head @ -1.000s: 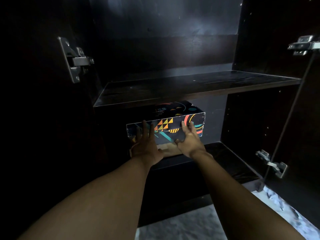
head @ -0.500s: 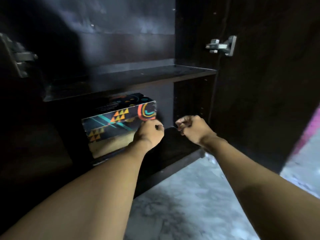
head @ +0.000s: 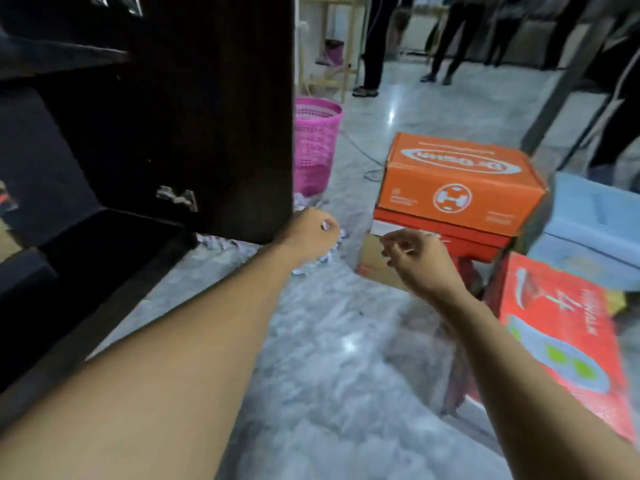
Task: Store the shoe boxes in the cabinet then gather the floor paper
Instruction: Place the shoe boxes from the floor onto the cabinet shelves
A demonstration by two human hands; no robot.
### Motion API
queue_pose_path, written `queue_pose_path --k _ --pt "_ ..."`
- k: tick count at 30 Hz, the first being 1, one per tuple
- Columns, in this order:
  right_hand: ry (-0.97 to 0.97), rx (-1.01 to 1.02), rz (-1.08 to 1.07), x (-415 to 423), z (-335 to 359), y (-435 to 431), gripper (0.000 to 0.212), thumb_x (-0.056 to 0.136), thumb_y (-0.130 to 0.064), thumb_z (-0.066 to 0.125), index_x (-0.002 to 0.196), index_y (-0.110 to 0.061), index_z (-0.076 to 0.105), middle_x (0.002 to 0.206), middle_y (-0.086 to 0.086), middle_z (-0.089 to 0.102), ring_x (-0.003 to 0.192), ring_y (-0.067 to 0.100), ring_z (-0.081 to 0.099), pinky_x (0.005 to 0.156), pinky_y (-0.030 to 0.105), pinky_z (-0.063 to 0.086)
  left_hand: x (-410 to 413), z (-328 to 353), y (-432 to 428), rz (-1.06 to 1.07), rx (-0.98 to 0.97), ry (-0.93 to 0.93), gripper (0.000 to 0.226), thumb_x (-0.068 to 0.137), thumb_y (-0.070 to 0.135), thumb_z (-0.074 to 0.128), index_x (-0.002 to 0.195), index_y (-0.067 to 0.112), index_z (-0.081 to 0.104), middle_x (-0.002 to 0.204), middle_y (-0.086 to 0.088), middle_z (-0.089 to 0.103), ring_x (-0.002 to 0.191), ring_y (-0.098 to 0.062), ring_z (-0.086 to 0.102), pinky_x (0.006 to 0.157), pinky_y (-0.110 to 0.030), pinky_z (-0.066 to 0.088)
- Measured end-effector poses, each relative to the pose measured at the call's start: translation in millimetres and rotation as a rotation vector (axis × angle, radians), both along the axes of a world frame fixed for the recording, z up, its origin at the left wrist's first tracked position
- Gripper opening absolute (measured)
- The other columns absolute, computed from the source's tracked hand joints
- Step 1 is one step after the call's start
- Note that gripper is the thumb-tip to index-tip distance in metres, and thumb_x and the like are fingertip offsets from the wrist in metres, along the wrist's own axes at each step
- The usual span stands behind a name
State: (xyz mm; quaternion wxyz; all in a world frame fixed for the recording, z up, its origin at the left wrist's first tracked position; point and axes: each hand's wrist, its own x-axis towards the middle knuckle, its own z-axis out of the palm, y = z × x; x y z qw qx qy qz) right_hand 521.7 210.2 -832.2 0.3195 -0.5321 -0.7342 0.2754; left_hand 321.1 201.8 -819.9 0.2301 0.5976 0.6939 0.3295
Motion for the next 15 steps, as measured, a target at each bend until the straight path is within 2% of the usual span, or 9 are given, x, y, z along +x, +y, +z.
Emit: queue_pose_path --k 2,4,7,11,13,15 --pt "-0.068 -0.019 -0.108 46 -12 -3 0.027 0.075 -0.044 0.046 0.086 -0.037 0.070 0.089 -0.006 0.075 0.086 0.015 0.071 0.082 0.040 0.057 43 -7 9 -0.087 -0.090 -0.048 0.033 0.083 0.033 0.053 0.085 0.006 0.071 0.087 -0.012 0.072 0.083 -0.030 0.066 0.070 -0.030 0.050" --pt "-0.124 -0.029 -0.196 92 -26 -2 0.034 0.075 -0.039 0.044 0.093 -0.032 0.072 0.097 -0.004 0.076 0.093 0.020 0.071 0.083 0.038 0.056 93 -18 15 -0.161 -0.199 -0.100 0.029 0.093 0.035 0.056 0.101 0.012 0.071 0.096 -0.007 0.069 0.084 -0.022 0.063 0.071 -0.026 0.045" --pt "-0.211 -0.068 -0.317 150 -43 -2 0.032 0.083 -0.024 0.051 0.108 -0.024 0.070 0.114 0.007 0.071 0.105 0.029 0.066 0.089 0.040 0.053 160 -44 20 -0.202 -0.283 -0.194 0.035 0.097 0.042 0.052 0.120 0.017 0.062 0.119 -0.007 0.067 0.111 -0.026 0.062 0.089 -0.032 0.047" --pt "-0.331 -0.215 -0.553 200 -59 -5 0.046 0.089 -0.035 0.053 0.134 -0.029 0.054 0.146 0.012 0.041 0.137 0.031 0.037 0.111 0.047 0.035 224 -77 15 -0.260 -0.407 -0.246 0.053 0.098 0.048 0.047 0.144 0.020 0.045 0.140 -0.003 0.053 0.125 -0.024 0.052 0.095 -0.033 0.044" --pt "-0.385 -0.267 -0.640 213 -66 -8 0.055 0.091 -0.047 0.049 0.143 -0.029 0.042 0.153 0.014 0.027 0.143 0.034 0.023 0.116 0.054 0.023 243 -88 8 -0.282 -0.459 -0.282 0.059 0.098 0.049 0.046 0.150 0.021 0.035 0.147 -0.001 0.045 0.125 -0.020 0.049 0.090 -0.030 0.043" --pt "-0.380 -0.357 -0.702 227 -71 -10 0.068 0.087 -0.055 0.053 0.146 -0.029 0.032 0.155 0.018 0.020 0.144 0.037 0.019 0.115 0.058 0.020 256 -99 2 -0.299 -0.484 -0.324 0.061 0.096 0.051 0.048 0.149 0.021 0.037 0.144 0.001 0.048 0.123 -0.018 0.051 0.088 -0.030 0.043"
